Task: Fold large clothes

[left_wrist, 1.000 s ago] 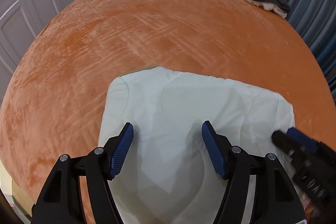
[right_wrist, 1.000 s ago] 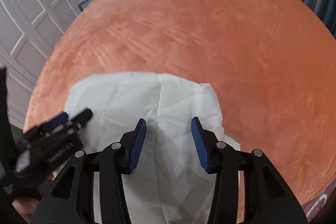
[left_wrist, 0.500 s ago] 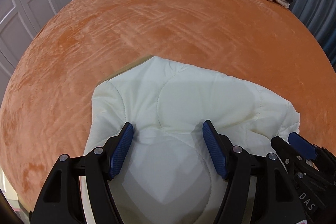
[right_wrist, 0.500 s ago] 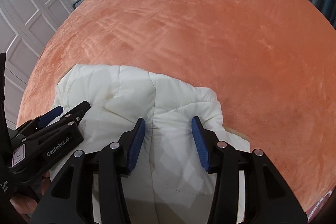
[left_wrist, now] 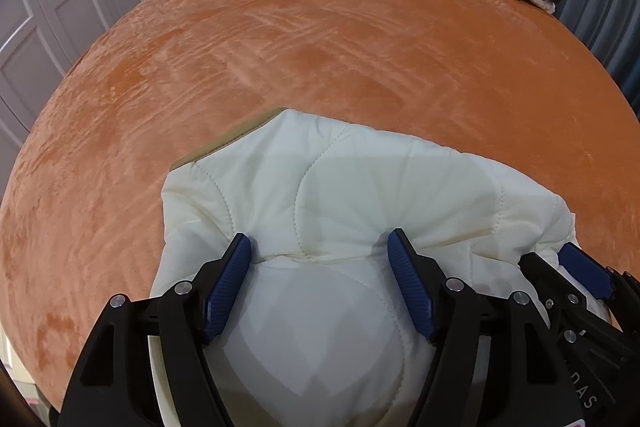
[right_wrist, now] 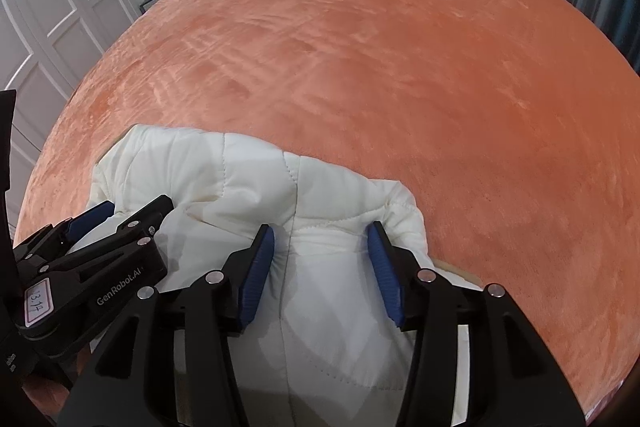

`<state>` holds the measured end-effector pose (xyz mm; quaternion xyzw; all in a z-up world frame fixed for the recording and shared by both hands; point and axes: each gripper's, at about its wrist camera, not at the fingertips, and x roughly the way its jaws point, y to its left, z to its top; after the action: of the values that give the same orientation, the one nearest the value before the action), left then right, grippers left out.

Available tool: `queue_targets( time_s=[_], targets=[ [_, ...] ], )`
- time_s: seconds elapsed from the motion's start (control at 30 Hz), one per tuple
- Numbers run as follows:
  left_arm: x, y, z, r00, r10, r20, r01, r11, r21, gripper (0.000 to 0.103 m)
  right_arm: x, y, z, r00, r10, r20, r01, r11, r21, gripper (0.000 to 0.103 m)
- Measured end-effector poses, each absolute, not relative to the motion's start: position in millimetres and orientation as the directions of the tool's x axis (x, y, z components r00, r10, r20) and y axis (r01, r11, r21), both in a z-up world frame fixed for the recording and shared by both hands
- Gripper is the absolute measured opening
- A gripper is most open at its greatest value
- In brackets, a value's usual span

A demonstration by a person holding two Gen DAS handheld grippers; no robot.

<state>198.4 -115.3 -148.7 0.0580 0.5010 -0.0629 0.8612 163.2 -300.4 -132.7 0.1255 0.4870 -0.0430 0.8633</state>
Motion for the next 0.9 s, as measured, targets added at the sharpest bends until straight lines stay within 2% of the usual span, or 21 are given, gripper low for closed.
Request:
queue_targets(
  time_s=[0.6,0.77,0.9],
  targets=[
    [200,-116,-156,0.515,-0.033,-0.857,0.156,0.986,0.056,0.070,166,-295,-137,0.543,0.014,-0.840,0.201,0.969,0.146,0.048],
    [201,-113,-153,0.516,-0.043,-0.855,0.155,0.987,0.044,0.070,163,-304,-137,0.564,0.039,-0.825,0.207,0.960,0.187,0.049],
    [194,-104,-139,0.511,-0.081,-0.856,0.152,0.988,-0.002,0.070,143,-320,-111,0.595,0.054,-0.802,0.263,0.930,0.258,0.049]
  ],
)
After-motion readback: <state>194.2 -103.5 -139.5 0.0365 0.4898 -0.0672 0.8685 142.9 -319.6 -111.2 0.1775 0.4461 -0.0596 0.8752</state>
